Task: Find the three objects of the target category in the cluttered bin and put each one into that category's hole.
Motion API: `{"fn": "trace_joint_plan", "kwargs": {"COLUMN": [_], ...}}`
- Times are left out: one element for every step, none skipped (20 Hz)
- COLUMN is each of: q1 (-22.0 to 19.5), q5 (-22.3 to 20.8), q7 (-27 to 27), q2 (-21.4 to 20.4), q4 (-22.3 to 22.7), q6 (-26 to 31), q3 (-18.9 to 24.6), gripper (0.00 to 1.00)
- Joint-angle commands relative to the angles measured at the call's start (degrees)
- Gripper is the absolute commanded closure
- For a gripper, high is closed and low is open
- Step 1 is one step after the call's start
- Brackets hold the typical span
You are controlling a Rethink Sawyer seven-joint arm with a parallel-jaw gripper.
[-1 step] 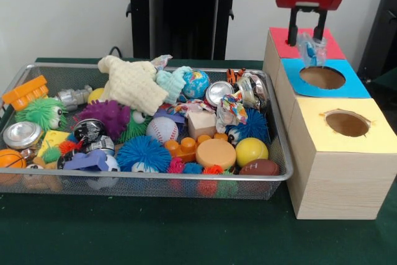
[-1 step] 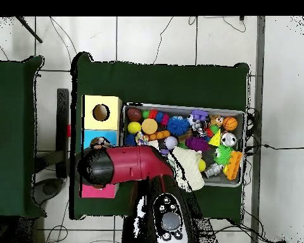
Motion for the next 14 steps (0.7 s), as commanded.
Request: {"fn": "trace_joint_plan", "kwargs": {"q1": [0.2,0.4,0.7,1.1,1.5,2.0,2.5,3.2,3.8,4.4,5.3,6.1,6.9,7.2], "q5": [1.8,1.8,2.0,2.3,2.5,2.9,3.2,3.5,3.9,4.6,5.1,5.8,6.4,7.1], "q7": [12.2,12.1,12.3,12.4,12.6,12.7,13.0,13.2,13.5,14.0,14.7,15.3,15.8,16.0], "q2": [6.9,7.2,7.3,7.3,7.3,7.3,7.1,6.9,6.7,6.4,6.2,5.8,5.7,5.6], "q4": [-3.7,-4.1,-4.2,-4.4,-4.5,-4.8,-4.5,-4.7,-4.5,-4.5,-4.2,-4.0,-3.9,-3.7], "q6": [-4.3,-4.4,-4.5,-4.3,-4.2,-3.9,-4.0,-3.6,-3.5,-2.8,-2.8,-2.3,-2.4,-2.5], "q3": [-3.3,-3.6,-3.8,-4.1,-4.5,-4.9,-5.3,-5.8,-6.2,-6.6,-7.0,-7.4,-7.6,-7.6], "gripper": [1.00,1.00,1.00,1.00,1.00,1.00,1.00,1.00,1.00,1.00,1.00,1.00,1.00,1.00]}}
